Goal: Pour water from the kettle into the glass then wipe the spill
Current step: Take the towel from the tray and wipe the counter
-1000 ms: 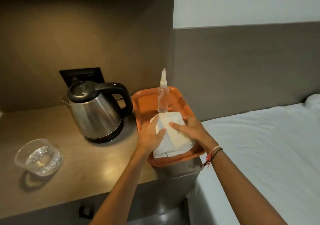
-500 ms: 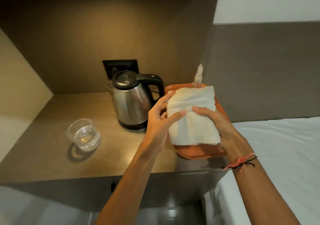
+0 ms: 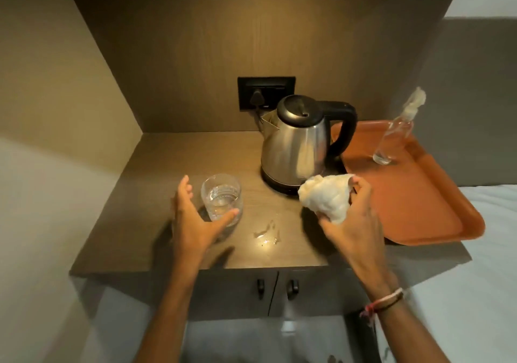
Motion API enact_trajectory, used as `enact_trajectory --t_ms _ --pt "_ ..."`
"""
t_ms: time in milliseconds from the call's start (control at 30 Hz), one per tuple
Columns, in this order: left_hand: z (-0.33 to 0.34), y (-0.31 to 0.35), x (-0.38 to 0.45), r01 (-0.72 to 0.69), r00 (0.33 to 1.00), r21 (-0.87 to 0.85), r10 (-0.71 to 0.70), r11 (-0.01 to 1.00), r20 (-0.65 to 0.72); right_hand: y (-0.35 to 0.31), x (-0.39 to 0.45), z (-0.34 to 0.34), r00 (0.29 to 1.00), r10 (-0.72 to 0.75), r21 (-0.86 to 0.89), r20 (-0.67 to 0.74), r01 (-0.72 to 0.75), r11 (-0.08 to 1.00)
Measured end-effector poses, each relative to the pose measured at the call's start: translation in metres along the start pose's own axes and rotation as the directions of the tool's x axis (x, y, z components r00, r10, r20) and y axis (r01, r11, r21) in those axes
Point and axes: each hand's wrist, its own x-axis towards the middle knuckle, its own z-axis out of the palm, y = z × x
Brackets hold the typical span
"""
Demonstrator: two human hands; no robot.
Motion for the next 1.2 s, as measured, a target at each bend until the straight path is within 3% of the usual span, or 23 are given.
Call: enact_trajectory --t_ms 100,267,433,533,633,700,800,900,967,1033,1200 --pt "0.020 -0.023 0.014 0.068 0.992 -0.118 -0.054 0.991 0.113 0.005 -0.010 0.034 0.999 -0.041 -0.164 0.001 0.041 0.986" --pt "0.035 -0.033 0.026 0.014 0.999 -0.239 -0.005 0.971 0.042 0.030 -0.012 0.067 0.988 -0.090 -0.404 0.123 0.133 0.905" --pt "-0.007 -0.035 0.028 -0.013 1.000 -0.267 0.019 0.964 0.019 -0.015 -0.043 0.101 0.993 0.026 -0.233 -0.119 -0.054 0.971" --pt "-0.044 -0.036 0.027 -0.004 1.000 -0.326 0.000 0.945 -0.011 -0.052 -0.047 0.135 0.997 0.056 -0.151 -0.061 -0.065 0.986" --pt "-0.079 -0.032 0.031 -0.019 0.999 -0.373 0.000 0.928 -0.049 -0.090 -0.045 0.169 0.991 -0.076 -0.048 0.113 0.081 0.996" --pt "-0.096 -0.030 0.033 -0.063 0.995 -0.352 0.033 0.934 -0.091 -0.109 -0.043 0.187 0.924 -0.252 0.059 0.288 0.246 0.968" --pt "-0.109 -0.029 0.035 -0.108 0.990 -0.323 0.072 0.940 -0.122 -0.113 -0.035 0.193 0.699 -0.507 0.242 0.504 0.450 0.860" --pt "-0.109 -0.029 0.035 -0.113 0.990 -0.336 0.075 0.935 -0.122 -0.098 -0.030 0.170 0.519 -0.561 0.347 0.645 0.456 0.820" --pt "-0.100 -0.029 0.034 -0.103 0.992 -0.347 0.069 0.932 -0.107 -0.081 -0.029 0.147 0.479 -0.540 0.362 0.692 0.417 0.834" --pt "-0.085 -0.030 0.030 -0.076 0.996 -0.366 0.052 0.928 -0.075 -0.056 -0.026 0.118 0.501 -0.497 0.379 0.709 0.325 0.867" --pt "-0.032 -0.034 0.018 0.000 0.997 -0.378 0.030 0.926 0.074 0.005 -0.006 0.036 0.674 -0.351 0.283 0.650 0.214 0.935"
